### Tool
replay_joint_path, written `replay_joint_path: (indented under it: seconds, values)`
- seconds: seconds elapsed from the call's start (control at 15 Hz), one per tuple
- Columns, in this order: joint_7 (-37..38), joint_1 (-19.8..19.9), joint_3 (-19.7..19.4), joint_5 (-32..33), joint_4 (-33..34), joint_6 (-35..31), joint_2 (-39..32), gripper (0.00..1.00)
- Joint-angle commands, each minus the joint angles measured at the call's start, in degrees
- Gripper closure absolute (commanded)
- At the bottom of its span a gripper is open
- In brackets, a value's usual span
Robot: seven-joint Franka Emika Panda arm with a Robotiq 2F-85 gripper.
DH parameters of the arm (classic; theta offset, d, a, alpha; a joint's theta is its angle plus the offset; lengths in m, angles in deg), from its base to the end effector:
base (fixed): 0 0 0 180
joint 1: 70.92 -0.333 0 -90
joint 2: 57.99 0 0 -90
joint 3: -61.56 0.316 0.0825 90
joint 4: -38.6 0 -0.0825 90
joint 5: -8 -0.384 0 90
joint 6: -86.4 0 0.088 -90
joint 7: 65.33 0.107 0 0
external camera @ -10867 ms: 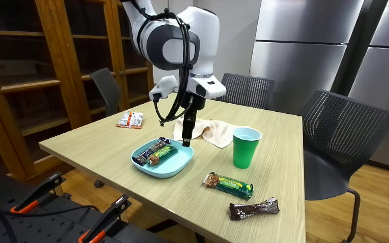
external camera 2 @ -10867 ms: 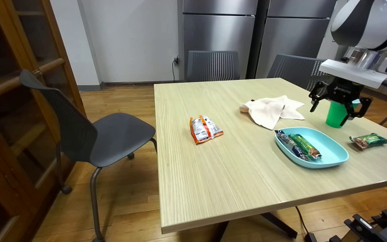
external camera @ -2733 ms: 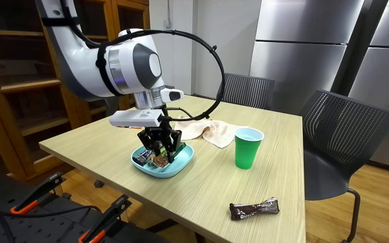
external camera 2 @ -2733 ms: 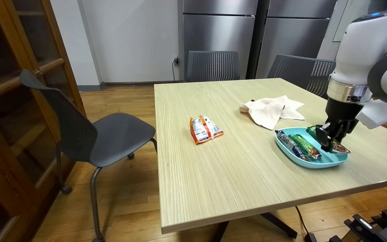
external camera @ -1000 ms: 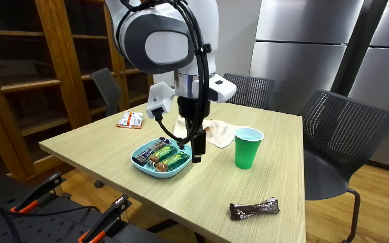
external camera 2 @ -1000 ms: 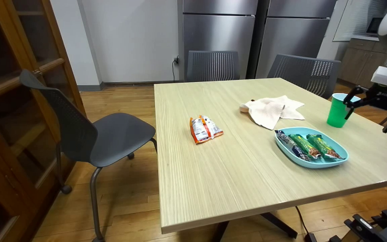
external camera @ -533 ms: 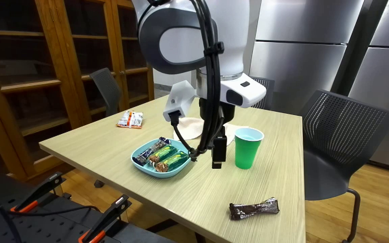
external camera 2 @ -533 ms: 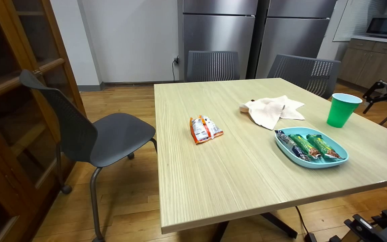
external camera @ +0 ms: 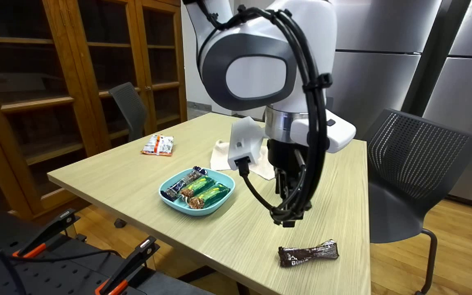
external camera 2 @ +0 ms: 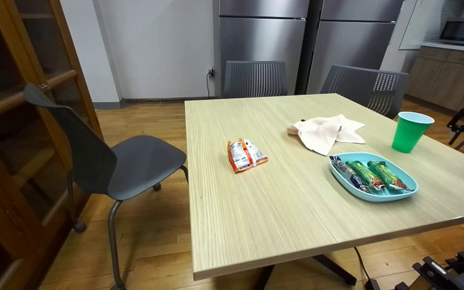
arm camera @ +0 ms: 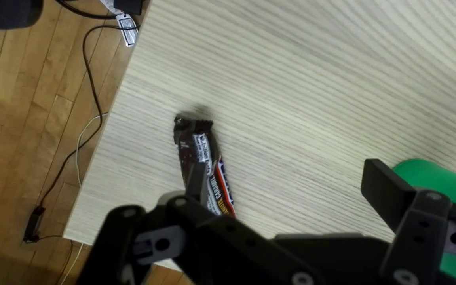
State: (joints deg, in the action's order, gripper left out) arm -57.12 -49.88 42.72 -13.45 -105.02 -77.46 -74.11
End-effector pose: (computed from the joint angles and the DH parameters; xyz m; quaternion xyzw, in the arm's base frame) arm 0.3445 -0.3235 0.1894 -0.8303 0.5548 -0.0525 0.0013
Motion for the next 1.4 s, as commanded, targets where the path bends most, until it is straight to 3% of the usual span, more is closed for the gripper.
replay_joint_path:
  seconds: [0.0,0.67,1.33]
  values:
    - [-3.58,2.34,0.11,0.57,3.62,1.05,-4.27,0.0]
    - [-1.52,3.11,-3.29,7.7,8.13,0.81,-11.37,0.0]
    - [-0.96,3.61,-2.93,7.73,12.0,1.54,-15.67,0.0]
